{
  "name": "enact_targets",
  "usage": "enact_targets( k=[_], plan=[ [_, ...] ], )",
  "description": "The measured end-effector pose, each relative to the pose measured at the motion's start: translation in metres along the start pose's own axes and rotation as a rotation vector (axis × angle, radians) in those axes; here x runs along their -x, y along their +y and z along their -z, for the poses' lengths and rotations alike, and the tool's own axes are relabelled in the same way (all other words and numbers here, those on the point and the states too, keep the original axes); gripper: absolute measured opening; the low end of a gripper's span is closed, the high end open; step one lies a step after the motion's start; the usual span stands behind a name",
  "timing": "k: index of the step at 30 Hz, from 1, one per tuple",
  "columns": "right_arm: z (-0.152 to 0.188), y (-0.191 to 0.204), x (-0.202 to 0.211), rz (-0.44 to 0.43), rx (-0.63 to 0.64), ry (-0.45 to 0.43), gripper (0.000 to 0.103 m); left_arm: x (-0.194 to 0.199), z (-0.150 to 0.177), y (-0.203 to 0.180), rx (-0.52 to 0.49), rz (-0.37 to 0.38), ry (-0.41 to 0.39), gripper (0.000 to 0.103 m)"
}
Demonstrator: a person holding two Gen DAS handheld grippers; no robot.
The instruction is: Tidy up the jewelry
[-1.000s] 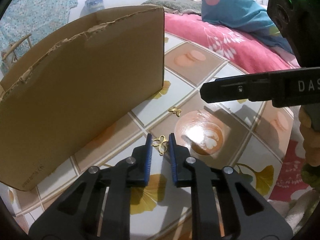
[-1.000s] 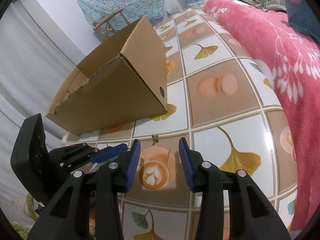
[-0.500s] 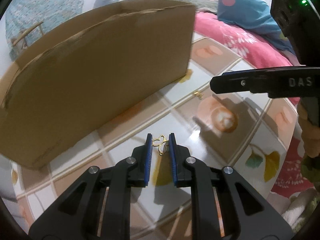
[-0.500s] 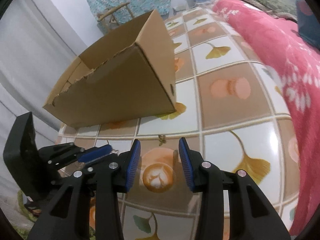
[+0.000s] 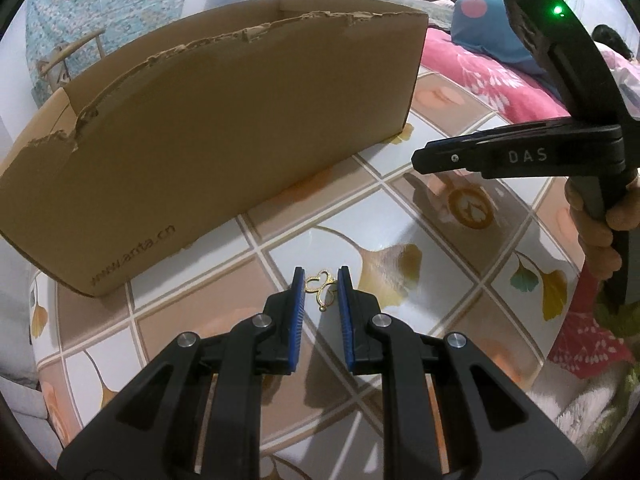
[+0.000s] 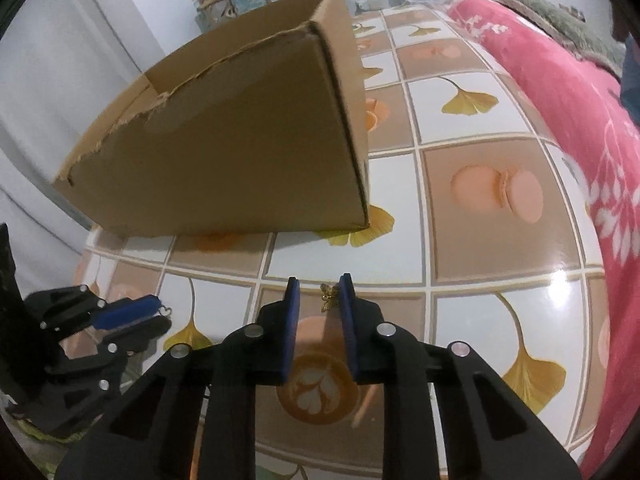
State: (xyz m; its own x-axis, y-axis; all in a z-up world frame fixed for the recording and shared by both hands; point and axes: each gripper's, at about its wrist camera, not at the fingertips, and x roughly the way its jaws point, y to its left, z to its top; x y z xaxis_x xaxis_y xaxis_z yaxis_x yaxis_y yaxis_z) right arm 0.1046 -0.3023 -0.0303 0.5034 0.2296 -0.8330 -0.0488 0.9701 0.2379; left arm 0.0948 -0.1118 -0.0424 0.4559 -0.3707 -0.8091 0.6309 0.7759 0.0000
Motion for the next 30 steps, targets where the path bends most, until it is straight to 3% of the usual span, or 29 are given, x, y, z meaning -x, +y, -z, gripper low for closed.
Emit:
enact_targets(
  k=[11, 20, 30],
  plan=[
    [0.015, 0.022, 0.007, -0.050, 0.053, 0.048, 0.016, 0.004, 0.006, -0.002, -0.006, 0.007, -0.008, 0.015],
    [-0.002, -0.003, 0.017, 0.006, 0.012, -0.003, 0.016, 0.003, 0.006, -0.003, -0.007, 0.008, -0.012, 0.015],
    [-0.001, 0.015, -0.002, 0.012, 0.081, 0.004, 0.016, 0.005, 0.007, -0.002, 0.001, 0.006, -0.013, 0.015]
  ],
)
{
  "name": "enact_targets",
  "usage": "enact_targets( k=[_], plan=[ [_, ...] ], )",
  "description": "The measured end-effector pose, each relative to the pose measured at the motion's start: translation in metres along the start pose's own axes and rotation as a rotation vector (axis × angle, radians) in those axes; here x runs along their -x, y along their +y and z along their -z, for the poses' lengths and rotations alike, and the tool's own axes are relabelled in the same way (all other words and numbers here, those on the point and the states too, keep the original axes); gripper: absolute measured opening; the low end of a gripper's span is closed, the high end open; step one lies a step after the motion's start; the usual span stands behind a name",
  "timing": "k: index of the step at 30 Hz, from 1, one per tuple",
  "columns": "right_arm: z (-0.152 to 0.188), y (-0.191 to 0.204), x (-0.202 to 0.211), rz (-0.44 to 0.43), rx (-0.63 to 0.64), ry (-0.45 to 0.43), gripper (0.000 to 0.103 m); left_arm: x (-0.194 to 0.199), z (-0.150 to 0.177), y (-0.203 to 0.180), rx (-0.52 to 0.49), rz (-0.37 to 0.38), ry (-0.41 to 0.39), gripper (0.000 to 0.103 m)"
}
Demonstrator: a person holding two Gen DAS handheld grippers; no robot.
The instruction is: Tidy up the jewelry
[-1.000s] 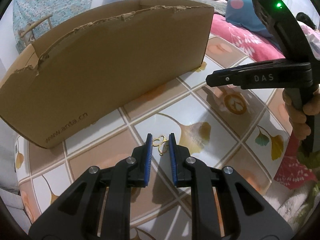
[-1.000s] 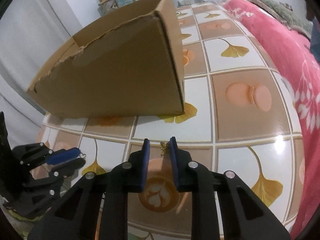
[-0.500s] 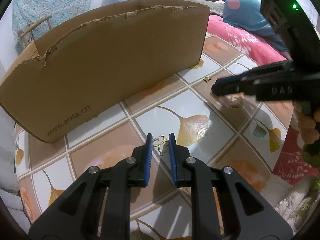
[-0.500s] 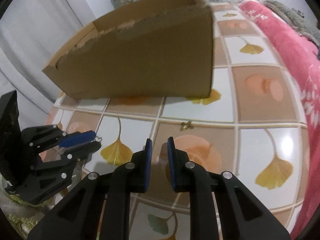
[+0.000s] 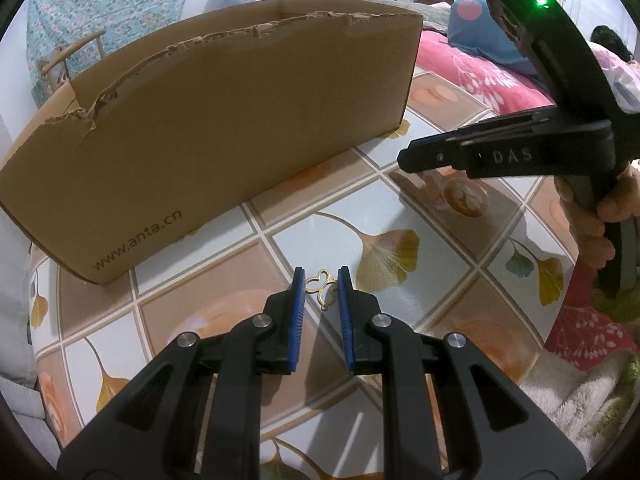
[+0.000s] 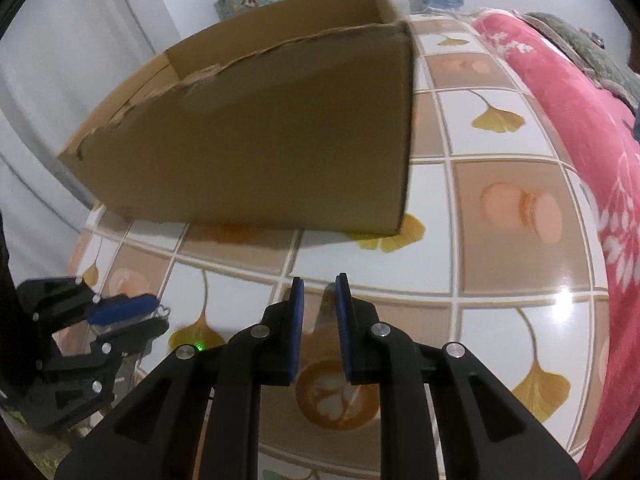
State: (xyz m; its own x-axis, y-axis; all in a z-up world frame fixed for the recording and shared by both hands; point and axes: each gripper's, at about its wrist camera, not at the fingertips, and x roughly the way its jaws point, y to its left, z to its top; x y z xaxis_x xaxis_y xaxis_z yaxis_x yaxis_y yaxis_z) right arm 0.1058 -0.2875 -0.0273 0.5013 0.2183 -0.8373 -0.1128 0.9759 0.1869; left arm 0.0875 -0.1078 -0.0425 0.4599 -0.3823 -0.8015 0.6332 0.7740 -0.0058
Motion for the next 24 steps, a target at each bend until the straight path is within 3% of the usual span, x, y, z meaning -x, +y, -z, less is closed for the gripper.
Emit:
enact_targets(
  k=[7, 15, 24],
  plan=[
    [0.009, 0.002, 0.005, -0.049, -0.020, 0.026, 0.016, 0.000, 0.000, 0.000, -0.002, -0.001, -0.002, 0.015],
    [0.003, -0.007, 0.009, -0.017, -0.040, -0.003, 0.017, 0.001, 0.000, 0.000, -0.012, -0.008, 0.001, 0.016],
    [0.011, 0.008, 0.003, -0.045, 0.031, 0.006, 0.017, 0.000, 0.000, -0.003, -0.011, -0.021, 0.002, 0.016]
  ],
)
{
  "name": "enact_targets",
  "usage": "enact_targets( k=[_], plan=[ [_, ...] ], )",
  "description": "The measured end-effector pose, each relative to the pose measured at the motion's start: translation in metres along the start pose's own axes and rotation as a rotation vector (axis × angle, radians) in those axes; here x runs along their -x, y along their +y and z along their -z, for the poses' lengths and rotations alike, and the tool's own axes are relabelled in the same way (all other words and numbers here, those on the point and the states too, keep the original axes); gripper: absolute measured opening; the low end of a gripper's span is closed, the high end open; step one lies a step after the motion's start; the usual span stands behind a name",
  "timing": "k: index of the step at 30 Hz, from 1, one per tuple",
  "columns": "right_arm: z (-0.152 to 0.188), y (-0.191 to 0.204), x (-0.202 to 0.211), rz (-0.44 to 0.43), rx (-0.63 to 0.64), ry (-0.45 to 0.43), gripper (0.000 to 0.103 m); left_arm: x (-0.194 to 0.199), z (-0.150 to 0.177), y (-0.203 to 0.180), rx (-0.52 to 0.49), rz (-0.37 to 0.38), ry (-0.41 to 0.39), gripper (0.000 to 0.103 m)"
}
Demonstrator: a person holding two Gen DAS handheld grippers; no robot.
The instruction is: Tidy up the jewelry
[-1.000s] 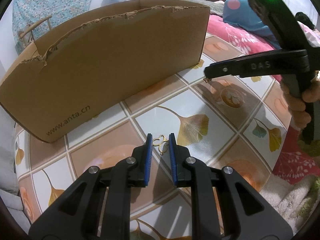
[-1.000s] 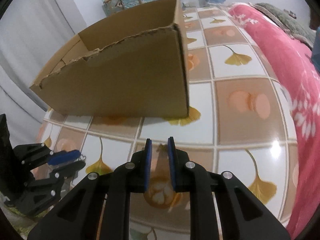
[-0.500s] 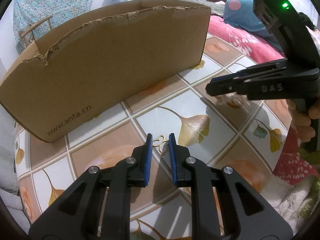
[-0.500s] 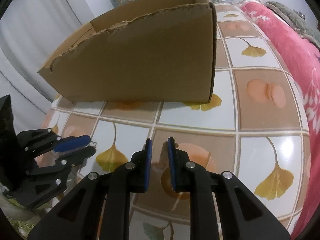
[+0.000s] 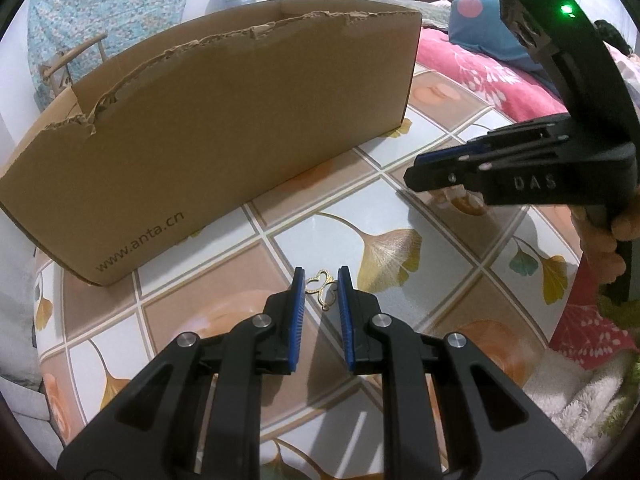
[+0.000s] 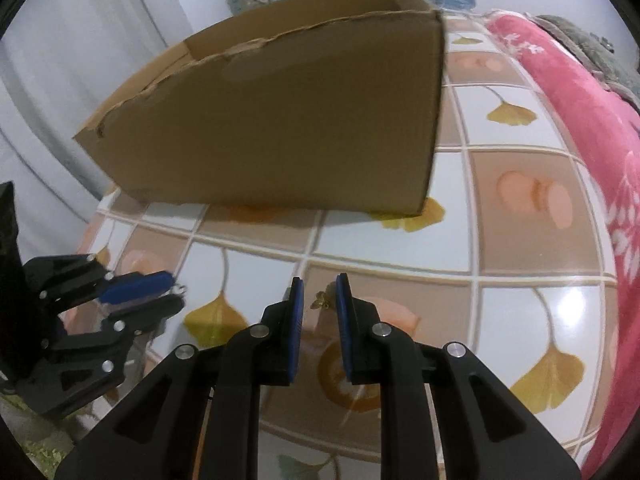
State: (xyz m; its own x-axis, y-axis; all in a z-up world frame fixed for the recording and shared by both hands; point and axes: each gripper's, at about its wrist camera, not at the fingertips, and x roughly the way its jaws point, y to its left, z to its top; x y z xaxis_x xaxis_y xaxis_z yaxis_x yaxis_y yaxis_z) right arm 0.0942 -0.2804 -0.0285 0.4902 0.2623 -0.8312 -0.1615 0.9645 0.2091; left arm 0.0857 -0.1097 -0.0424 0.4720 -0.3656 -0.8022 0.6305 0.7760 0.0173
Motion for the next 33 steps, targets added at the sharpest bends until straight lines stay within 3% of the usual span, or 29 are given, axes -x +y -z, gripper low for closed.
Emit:
enact_targets(
  k=[5, 10, 11, 13, 14, 23, 33],
  plan=[
    [0.006, 0.006, 0.002, -0.062, 0.017, 0.032, 0.017, 0.000, 0.000, 0.000, 0.001, 0.000, -0.001, 0.016],
    [0.012, 0.003, 0.010, -0.053, 0.001, 0.028, 0.019, 0.000, 0.000, 0.000, -0.001, -0.004, 0.002, 0.018],
    [0.013, 0.002, 0.011, -0.053, -0.007, 0.026, 0.022, 0.000, -0.001, 0.001, -0.002, -0.008, 0.005, 0.021],
    [0.014, -0.001, 0.013, -0.052, -0.026, 0.016, 0.038, -0.001, -0.001, 0.003, 0.000, -0.017, 0.010, 0.027],
    [0.014, -0.002, 0.014, -0.054, -0.031, 0.011, 0.040, -0.001, -0.002, 0.004, 0.005, -0.015, 0.013, 0.028],
    [0.015, 0.002, 0.008, -0.048, -0.017, -0.003, 0.040, 0.002, -0.001, -0.004, -0.010, -0.002, 0.026, 0.029],
    [0.020, -0.003, 0.009, -0.054, -0.045, -0.015, 0.040, -0.002, -0.003, -0.006, 0.016, -0.043, 0.030, 0.029]
  ],
)
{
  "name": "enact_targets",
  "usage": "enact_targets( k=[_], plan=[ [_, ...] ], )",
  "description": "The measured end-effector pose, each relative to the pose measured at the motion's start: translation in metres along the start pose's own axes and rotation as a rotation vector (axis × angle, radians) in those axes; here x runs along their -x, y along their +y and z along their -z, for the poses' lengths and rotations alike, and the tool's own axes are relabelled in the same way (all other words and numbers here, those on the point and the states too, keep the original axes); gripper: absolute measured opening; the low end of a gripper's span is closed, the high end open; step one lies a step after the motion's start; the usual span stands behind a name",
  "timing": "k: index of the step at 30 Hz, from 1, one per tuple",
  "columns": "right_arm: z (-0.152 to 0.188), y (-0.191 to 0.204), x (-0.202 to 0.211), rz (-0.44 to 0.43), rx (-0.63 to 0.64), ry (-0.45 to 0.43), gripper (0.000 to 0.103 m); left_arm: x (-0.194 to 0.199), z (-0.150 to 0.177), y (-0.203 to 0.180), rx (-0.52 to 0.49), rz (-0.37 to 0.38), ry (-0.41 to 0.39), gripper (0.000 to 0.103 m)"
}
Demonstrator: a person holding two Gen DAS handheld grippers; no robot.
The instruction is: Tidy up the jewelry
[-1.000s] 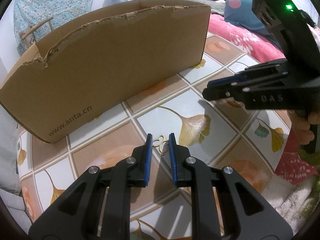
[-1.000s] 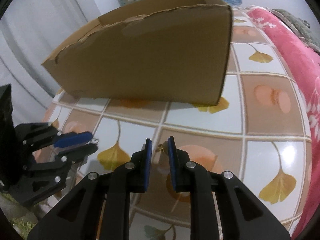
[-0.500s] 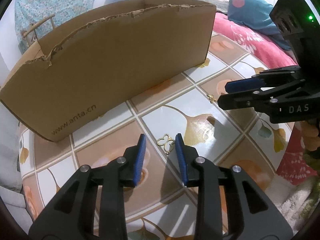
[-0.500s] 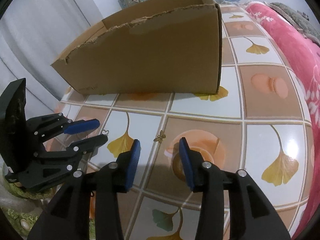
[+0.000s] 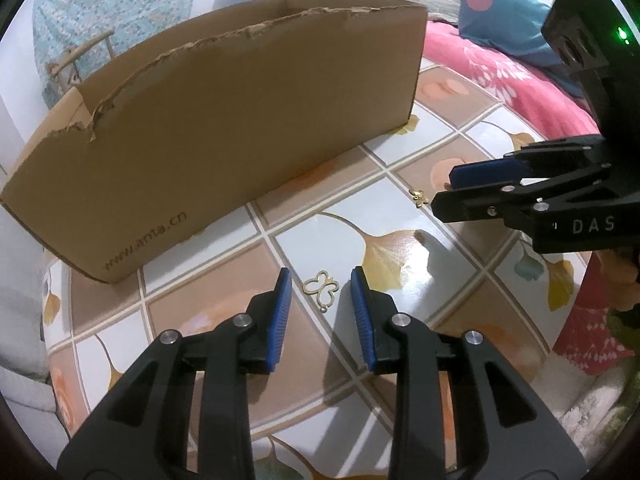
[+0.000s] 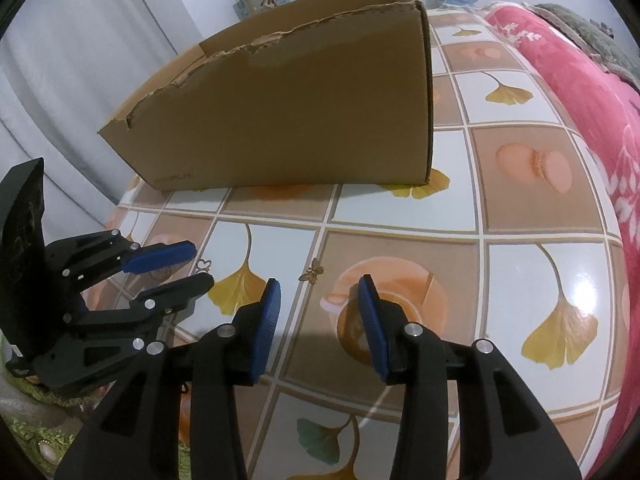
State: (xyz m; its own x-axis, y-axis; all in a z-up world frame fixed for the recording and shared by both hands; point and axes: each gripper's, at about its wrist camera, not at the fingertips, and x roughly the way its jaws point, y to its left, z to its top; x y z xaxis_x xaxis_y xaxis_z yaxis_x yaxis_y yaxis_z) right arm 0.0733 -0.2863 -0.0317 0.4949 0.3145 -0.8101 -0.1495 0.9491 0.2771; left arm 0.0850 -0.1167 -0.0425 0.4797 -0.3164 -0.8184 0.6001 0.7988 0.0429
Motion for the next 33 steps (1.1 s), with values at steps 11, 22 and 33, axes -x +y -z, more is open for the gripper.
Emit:
enact_targets(
  k=[11, 22, 33],
  plan=[
    [0.001, 0.005, -0.002, 0.004, -0.004, 0.002, 0.040, 0.000, 0.000, 0.003, 0.020, 0.031, -0.005, 0.015],
    [-0.001, 0.007, -0.005, 0.027, -0.012, -0.006, 0.040, 0.002, 0.004, 0.006, 0.014, 0.040, -0.019, 0.005],
    [-0.005, 0.026, -0.016, 0.142, 0.104, -0.030, 0.036, 0.002, 0.005, 0.005, 0.003, 0.047, -0.027, 0.005]
  ],
)
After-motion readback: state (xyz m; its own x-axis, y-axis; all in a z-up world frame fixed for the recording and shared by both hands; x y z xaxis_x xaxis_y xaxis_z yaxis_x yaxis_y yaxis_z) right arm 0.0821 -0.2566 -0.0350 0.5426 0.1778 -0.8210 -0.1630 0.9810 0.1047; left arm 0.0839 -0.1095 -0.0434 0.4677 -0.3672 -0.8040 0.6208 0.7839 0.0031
